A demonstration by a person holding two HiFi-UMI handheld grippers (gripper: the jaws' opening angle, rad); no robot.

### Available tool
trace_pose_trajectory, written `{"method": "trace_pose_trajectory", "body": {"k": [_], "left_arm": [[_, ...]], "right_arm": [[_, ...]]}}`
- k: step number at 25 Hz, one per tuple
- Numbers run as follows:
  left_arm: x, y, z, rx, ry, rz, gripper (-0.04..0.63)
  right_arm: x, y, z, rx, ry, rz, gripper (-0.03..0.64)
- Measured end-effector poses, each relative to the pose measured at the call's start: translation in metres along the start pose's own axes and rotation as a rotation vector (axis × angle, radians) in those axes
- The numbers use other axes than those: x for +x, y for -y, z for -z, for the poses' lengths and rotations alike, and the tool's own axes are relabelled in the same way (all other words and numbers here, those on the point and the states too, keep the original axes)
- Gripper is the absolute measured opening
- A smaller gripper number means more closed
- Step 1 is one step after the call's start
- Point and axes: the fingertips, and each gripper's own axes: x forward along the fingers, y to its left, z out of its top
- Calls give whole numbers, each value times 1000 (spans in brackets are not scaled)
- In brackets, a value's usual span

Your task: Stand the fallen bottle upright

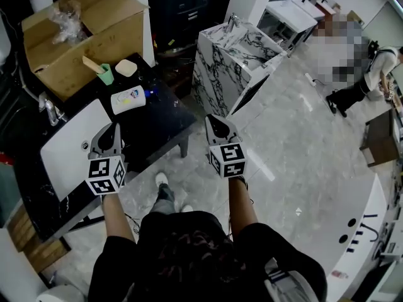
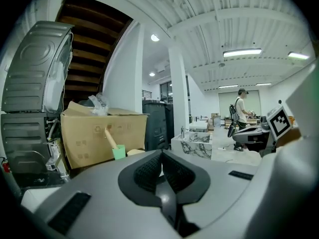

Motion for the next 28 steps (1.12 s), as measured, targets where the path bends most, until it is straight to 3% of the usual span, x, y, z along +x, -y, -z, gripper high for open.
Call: {"method": "trace_pose_trajectory", "body": {"k": [8,19,28], "left_arm": [[64,-48,13,-33,-58,5,17],[150,-106,45,3,-164,50,17],[178,-120,73,23,-234,86,17]], "right_arm": [[76,-1,-1,-2,-65,-21,17],[176,-16,-7,6,-125,-27,17],[214,-34,-4,42,-159,-49,51]]}}
